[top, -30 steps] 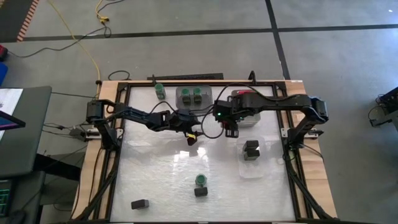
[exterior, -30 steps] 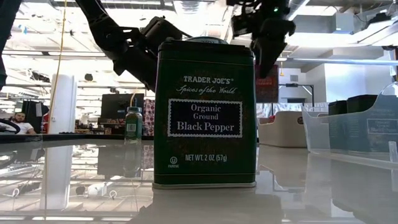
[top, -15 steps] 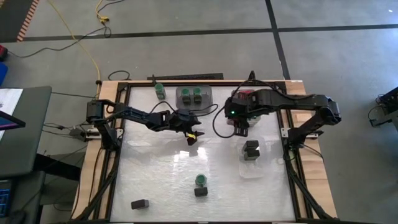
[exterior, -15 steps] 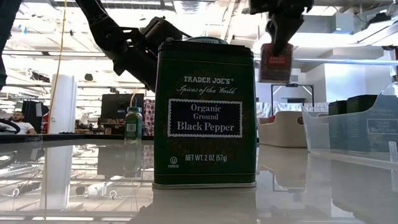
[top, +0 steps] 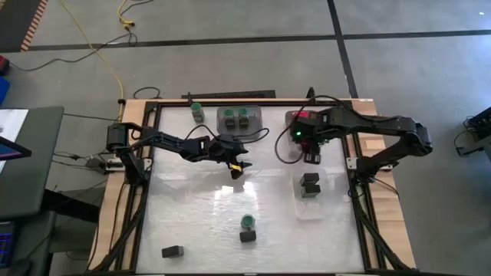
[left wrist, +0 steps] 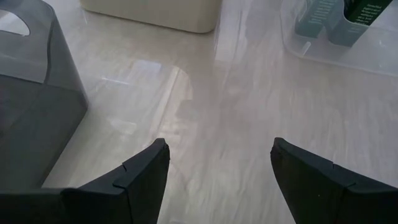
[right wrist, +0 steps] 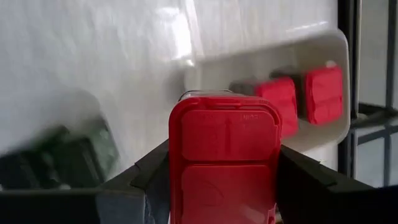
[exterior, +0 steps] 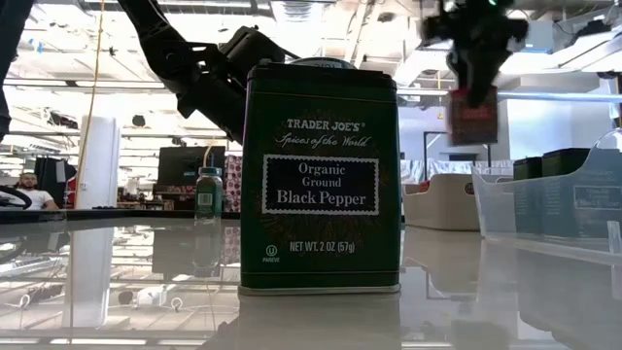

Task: Sort spices by type
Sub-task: Put the center red seasoning can into the gray bin

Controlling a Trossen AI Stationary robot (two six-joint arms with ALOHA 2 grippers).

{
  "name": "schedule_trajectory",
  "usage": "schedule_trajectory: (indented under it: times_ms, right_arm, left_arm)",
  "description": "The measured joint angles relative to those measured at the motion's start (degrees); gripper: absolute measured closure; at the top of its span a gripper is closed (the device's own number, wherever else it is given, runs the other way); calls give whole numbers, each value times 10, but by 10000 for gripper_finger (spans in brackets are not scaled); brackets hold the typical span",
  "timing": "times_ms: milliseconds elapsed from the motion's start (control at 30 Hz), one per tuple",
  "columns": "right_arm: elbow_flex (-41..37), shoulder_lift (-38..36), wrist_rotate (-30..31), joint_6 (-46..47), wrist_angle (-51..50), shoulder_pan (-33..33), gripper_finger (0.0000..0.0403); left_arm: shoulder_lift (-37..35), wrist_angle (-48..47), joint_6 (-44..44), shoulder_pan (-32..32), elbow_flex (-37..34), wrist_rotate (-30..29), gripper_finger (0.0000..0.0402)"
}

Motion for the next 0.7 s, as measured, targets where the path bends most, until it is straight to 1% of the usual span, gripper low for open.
schedule_trajectory:
  times_ms: [133,300,400,567,700]
  right_arm:
    - [-65,-59,1,-47,53,-23,164]
    - [-107,-104,-4,-124,96,-54,164]
    - [-107,-104,-13,-152,95,-75,164]
    - [-107,-93,-57,-203,119,-110,163]
    - [-107,-85,-63,-243,131,-130,163]
  left_arm:
    - [0,0,0,0,0,0,134]
    - [0,0,0,0,0,0,134]
    - [0,0,0,0,0,0,134]
    - [0,0,0,0,0,0,134]
    - [0,0,0,0,0,0,134]
